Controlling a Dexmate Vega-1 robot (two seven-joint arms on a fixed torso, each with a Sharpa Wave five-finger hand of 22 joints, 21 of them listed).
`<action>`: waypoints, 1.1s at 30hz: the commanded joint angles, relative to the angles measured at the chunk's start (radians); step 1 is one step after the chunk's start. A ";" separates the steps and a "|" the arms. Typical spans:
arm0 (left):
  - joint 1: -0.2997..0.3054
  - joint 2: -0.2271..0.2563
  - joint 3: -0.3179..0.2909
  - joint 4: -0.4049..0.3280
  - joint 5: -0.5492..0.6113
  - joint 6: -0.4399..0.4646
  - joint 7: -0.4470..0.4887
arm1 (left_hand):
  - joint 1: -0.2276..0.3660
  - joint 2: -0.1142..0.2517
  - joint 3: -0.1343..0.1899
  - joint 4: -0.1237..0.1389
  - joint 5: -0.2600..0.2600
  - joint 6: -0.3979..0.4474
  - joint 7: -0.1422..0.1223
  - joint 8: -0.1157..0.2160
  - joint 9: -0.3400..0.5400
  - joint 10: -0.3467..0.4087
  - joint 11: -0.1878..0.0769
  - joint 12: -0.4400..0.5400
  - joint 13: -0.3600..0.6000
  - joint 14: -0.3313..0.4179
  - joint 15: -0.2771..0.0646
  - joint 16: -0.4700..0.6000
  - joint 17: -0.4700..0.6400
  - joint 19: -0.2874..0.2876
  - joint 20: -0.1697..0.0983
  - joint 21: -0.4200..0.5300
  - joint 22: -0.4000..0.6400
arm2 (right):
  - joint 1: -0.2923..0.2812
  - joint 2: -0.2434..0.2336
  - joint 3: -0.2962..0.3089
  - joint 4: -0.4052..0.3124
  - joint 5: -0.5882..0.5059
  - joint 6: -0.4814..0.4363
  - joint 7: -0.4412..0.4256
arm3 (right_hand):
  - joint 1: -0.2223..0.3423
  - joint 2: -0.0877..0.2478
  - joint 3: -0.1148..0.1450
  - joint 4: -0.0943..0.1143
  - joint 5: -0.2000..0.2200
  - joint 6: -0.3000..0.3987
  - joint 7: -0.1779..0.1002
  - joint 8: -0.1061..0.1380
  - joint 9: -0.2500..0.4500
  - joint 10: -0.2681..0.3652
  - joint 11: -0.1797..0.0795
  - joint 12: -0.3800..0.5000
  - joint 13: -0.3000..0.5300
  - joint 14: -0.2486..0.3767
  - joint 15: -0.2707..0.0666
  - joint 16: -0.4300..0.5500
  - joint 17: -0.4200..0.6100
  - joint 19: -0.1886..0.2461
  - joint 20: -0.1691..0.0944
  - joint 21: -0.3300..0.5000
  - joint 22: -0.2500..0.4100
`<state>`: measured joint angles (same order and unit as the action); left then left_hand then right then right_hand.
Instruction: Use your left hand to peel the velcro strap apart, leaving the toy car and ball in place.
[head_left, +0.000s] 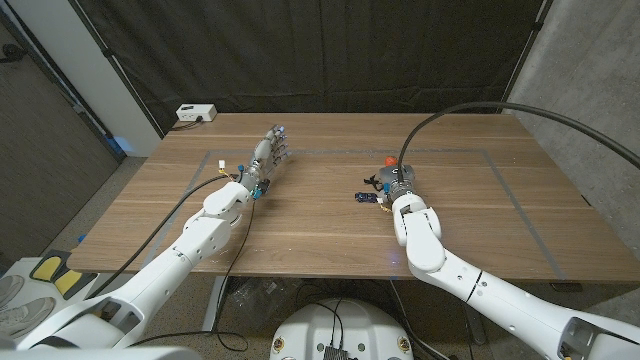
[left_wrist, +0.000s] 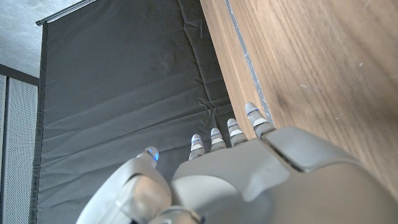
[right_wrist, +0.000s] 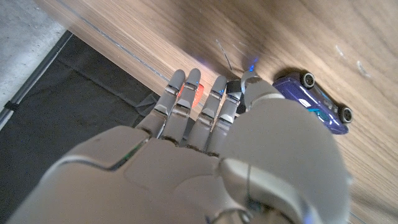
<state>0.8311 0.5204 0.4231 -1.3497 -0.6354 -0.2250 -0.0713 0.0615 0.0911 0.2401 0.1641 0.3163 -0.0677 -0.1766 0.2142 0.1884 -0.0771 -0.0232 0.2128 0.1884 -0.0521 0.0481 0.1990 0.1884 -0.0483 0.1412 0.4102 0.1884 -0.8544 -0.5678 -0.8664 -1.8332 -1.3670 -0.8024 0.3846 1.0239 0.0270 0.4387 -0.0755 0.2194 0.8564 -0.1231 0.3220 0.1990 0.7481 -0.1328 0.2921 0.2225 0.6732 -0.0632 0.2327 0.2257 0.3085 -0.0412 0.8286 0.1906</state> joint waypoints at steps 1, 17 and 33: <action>0.003 0.001 0.000 -0.008 0.001 0.001 0.002 | -0.009 0.013 -0.003 0.000 0.009 0.004 -0.002 -0.002 0.003 0.005 -0.002 0.000 0.002 0.010 0.004 0.000 0.003 0.003 0.003 -0.004 0.005 | 0.005 -0.015 -0.001 0.003 0.091 -0.014 -0.013 | 0.012 0.022 -0.001 -0.001 0.000 0.045 0.008 0.021 0.007 0.034 -0.005 0.006 -0.002 0.032 -0.168 0.017 0.008 0.013 -0.048 0.009 0.000; 0.000 0.005 0.005 -0.007 0.005 0.006 -0.004 | -0.009 0.012 -0.006 -0.002 0.010 0.003 -0.002 -0.006 0.003 0.002 -0.003 -0.002 0.002 0.008 0.001 -0.002 0.003 0.003 0.000 -0.007 0.005 | -0.016 -0.015 0.006 -0.003 0.169 -0.031 -0.157 | 0.047 0.057 -0.013 -0.035 -0.010 0.162 0.027 0.063 0.008 0.105 -0.039 0.021 -0.004 0.086 -0.173 0.030 0.009 0.025 -0.057 0.031 0.001; -0.025 0.025 0.045 -0.027 0.143 -0.073 0.013 | 0.297 -0.011 0.091 -0.213 -0.032 0.172 0.025 0.040 0.001 0.138 -0.033 0.021 0.003 0.083 -0.039 0.007 -0.004 0.025 -0.023 -0.029 0.003 | -0.029 0.009 0.015 -0.032 0.259 -0.039 -0.403 | 0.050 0.066 -0.024 -0.041 -0.011 0.184 0.024 0.065 0.005 0.149 -0.041 0.033 -0.002 0.106 -0.173 0.029 0.005 0.030 -0.055 0.042 0.002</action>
<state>0.8178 0.5271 0.4457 -1.3527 -0.5836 -0.2540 -0.0822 0.3107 0.0859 0.3177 -0.0160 0.2956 0.0697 -0.1543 0.2440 0.1859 0.0282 -0.0494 0.2224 0.1883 0.0014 0.0147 0.1991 0.1812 -0.0308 0.1159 0.3870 0.1872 -0.8793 -0.5769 -0.8584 -1.8522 -1.1605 -0.8371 0.1395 1.0740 0.0796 0.4137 -0.1120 0.2114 1.0026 -0.1052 0.3810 0.2029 0.8837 -0.1756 0.3196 0.2183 0.7635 -0.0818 0.2590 0.2278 0.3319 -0.0430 0.8626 0.1908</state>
